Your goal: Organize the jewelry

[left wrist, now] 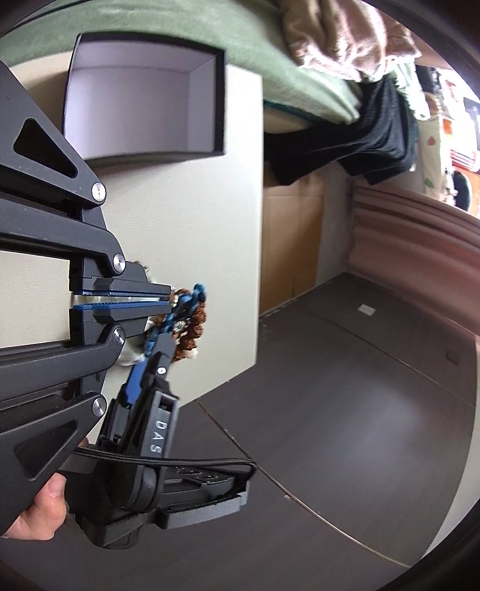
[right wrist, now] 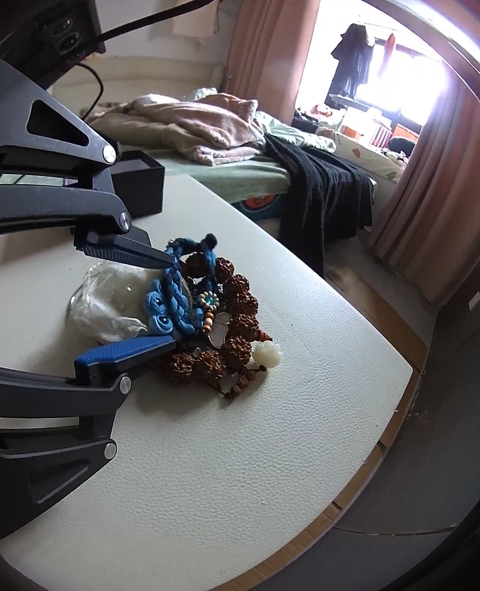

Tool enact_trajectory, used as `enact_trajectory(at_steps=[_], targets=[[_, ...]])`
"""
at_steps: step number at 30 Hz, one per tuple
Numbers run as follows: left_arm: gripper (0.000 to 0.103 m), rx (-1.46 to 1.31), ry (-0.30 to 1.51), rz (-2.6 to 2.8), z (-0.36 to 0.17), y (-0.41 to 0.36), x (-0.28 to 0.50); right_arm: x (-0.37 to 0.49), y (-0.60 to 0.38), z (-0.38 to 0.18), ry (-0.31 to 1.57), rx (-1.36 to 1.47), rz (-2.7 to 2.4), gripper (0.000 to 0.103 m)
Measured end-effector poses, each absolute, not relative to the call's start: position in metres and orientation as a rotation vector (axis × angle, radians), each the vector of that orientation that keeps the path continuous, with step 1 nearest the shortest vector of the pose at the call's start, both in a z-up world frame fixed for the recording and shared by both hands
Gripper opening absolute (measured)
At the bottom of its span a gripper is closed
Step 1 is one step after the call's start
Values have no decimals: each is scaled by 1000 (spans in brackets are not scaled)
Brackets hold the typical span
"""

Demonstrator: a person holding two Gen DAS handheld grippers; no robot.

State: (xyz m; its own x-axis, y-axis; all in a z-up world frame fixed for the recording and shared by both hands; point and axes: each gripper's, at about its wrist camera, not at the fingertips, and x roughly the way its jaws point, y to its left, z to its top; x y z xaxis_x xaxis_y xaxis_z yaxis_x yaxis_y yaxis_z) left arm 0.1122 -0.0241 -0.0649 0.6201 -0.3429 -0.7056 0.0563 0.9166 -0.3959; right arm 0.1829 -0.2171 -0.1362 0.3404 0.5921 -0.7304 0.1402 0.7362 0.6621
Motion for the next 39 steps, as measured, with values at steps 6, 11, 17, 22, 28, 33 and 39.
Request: enact_trajectory(at_steps=[6,11,17,22,28,33,39], targets=[[31,-358,954,-262,-84,-41,122,184,-221,-136,1225,761,319,39],[45,-348,982,-275,-91,-53,127,177,-236,-130,1220,782,289,39],[46,-303,1007,-269,-105,-72,131,173,-253,-119,1185,781,256,39],[42,-232,966,-210,-110,-82,132,173,-253,-119,1194,785,257,39],[3,-219,949,-219,-108,-78,129,174,-247,-117,1198,756,260,39],[3,-263,870,-252,-82,-65,118,176,-243,-119,1195,753,275,39],[3,-333,802,-253,-57,-40,107,180,-227,-123,1203,713,305,39]])
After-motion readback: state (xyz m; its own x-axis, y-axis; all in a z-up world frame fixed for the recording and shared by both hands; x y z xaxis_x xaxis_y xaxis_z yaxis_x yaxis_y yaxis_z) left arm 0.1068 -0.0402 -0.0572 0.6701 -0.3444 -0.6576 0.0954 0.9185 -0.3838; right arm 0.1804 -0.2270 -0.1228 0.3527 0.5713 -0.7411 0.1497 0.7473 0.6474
